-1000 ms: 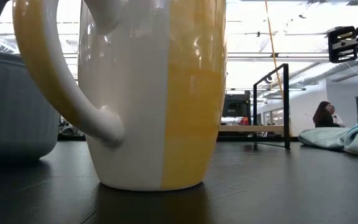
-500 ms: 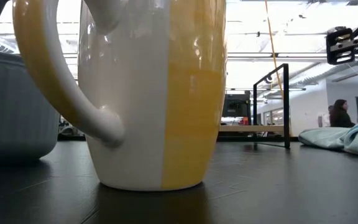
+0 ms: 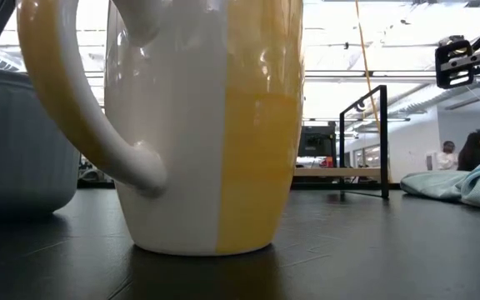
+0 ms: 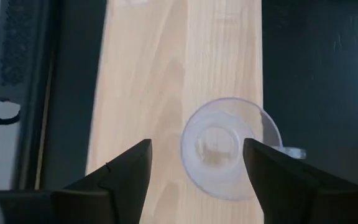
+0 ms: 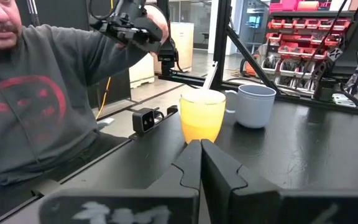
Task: Stack small to large cups/mugs on shelf
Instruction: Put the transparent mug on the shelf
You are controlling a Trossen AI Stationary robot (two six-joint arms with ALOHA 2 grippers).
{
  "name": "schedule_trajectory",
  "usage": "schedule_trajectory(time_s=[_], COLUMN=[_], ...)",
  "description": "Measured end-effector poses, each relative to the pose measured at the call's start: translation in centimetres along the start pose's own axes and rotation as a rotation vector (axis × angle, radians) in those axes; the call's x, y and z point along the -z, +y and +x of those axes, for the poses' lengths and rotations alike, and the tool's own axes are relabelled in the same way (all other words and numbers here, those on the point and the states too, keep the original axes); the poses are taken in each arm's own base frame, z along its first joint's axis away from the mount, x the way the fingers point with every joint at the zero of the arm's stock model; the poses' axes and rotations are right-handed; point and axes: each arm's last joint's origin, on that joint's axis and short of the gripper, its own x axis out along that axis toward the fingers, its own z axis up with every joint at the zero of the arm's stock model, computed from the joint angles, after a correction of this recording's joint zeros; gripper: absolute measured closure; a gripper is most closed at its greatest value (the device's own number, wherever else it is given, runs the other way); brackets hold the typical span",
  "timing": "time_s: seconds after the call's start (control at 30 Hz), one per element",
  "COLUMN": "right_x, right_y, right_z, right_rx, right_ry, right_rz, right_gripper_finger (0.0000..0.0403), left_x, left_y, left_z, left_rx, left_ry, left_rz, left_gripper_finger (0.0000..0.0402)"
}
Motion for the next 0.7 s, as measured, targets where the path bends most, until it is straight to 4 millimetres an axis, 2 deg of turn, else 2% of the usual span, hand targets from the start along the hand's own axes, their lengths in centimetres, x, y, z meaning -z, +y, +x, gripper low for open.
schedule_trajectory(time_s=[0.27, 0.7], right_x=[0.0, 0.1], right_y=[0.0, 0.0], right_z=[0.0, 0.0], right_rx=[0.0, -0.001], right_ry=[0.001, 0.008], right_rz=[0.007, 0.011], right_gripper_finger=[0.0403, 0.0403], left_x=[0.2, 0.4], left_y=[0.3, 0.4], left_z=[2.0, 2.4], left_rx=[-0.007, -0.025], left_ry=[0.047, 0.072], left_rz=[0.001, -0.011], left_gripper_finger=[0.0146, 0.0146])
